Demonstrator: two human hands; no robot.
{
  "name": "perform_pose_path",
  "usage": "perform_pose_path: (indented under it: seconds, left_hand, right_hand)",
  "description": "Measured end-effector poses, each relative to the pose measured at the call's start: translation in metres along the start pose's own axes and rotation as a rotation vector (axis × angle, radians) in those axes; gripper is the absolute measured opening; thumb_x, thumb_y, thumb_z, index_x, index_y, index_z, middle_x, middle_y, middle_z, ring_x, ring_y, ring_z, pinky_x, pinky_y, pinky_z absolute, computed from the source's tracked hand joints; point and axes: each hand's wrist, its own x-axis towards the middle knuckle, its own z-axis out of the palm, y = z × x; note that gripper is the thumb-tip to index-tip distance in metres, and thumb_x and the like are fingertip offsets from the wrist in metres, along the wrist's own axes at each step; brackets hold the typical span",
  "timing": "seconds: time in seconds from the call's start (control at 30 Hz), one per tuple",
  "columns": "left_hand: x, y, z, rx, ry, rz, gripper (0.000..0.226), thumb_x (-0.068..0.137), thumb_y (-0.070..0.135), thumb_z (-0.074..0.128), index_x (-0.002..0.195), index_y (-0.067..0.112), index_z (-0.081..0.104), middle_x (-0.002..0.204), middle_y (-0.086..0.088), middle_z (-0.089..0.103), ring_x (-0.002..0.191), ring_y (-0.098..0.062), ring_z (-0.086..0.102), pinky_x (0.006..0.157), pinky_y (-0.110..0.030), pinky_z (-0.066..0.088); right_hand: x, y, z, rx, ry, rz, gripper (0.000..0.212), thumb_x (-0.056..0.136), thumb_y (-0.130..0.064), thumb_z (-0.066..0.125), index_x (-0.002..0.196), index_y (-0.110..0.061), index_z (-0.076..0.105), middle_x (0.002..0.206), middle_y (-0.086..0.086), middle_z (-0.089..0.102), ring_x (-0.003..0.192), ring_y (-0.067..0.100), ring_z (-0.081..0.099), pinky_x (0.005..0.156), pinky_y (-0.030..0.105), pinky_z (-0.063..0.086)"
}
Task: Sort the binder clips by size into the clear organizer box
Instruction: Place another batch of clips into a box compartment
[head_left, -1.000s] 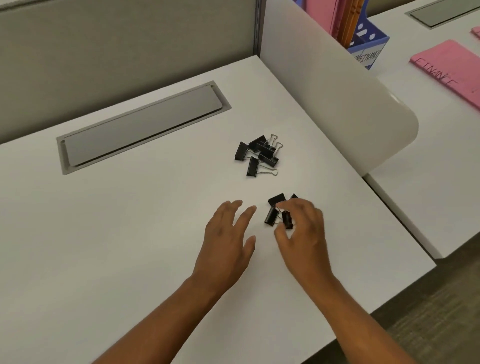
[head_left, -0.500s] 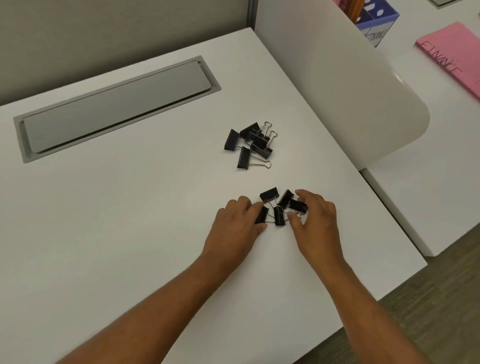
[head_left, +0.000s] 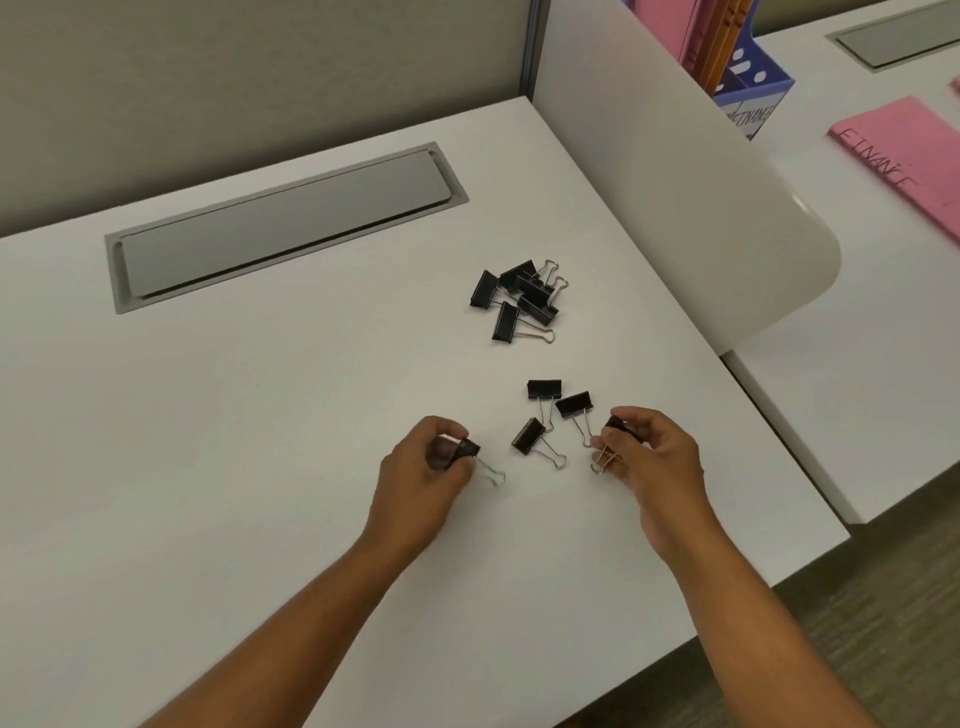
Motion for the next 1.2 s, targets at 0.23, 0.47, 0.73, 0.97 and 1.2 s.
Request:
perform_pose_path:
  seconds: [0.23, 0.47, 0.73, 0.97, 1.2]
  left_hand:
    - [-0.041, 0.016, -0.015, -0.472, -0.001, -0.237, 0.027, 0.095, -0.006, 0.053, 0.103, 0.01, 0.074, 0.09, -0.008, 0.07, 0.082, -0.027, 0.074, 0.08, -0.043, 0.055]
    - [-0.073, 0.013, -0.039, -0.409, -0.045, -0.227, 0.017, 0.093, 0.008, 0.068, 0.105, 0.018, 0.075, 0.09, -0.001, 0.067, 0.078, -0.017, 0.064, 0.072, -0.033, 0.052]
    - [-0.097, 0.001, -0.048, -0.239, -0.197, -0.158, 0.018, 0.086, 0.032, 0.082, 0.081, 0.017, 0.075, 0.076, 0.004, 0.066, 0.067, -0.015, 0.051, 0.066, -0.033, 0.039]
    - [-0.105, -0.008, -0.068, -0.263, -0.105, -0.179, 0.017, 0.089, 0.032, 0.079, 0.08, 0.018, 0.074, 0.075, 0.005, 0.064, 0.07, -0.016, 0.051, 0.069, -0.035, 0.036]
    - [-0.119, -0.02, -0.092, -0.306, -0.055, -0.2, 0.018, 0.089, 0.03, 0.079, 0.077, 0.019, 0.071, 0.075, 0.004, 0.062, 0.069, -0.018, 0.049, 0.068, -0.035, 0.035]
  right_hand:
    - [-0.047, 0.012, 0.032, -0.026, -0.155, 0.171, 0.03, 0.088, 0.008, 0.043, 0.088, -0.01, 0.067, 0.074, 0.007, 0.057, 0.058, 0.018, 0.052, 0.058, 0.034, 0.036]
    - [-0.085, 0.012, 0.061, -0.159, -0.385, 0.054, 0.021, 0.089, -0.002, 0.074, 0.108, -0.01, 0.07, 0.099, 0.012, 0.076, 0.091, 0.028, 0.076, 0.086, 0.042, 0.064]
    - [-0.112, 0.013, 0.072, -0.283, -0.543, -0.074, 0.012, 0.089, -0.02, 0.081, 0.095, -0.012, 0.074, 0.086, 0.0, 0.079, 0.076, 0.001, 0.069, 0.065, 0.011, 0.048]
    - [-0.044, 0.028, 0.06, -1.02, -0.091, -0.75, 0.038, 0.088, -0.031, 0.08, 0.123, -0.022, 0.067, 0.121, 0.0, 0.065, 0.109, 0.023, 0.054, 0.092, 0.033, 0.048]
    - [-0.016, 0.041, 0.065, -1.205, -0.065, -0.813, 0.041, 0.085, -0.021, 0.082, 0.122, -0.016, 0.066, 0.121, 0.007, 0.068, 0.109, 0.033, 0.054, 0.088, 0.048, 0.051]
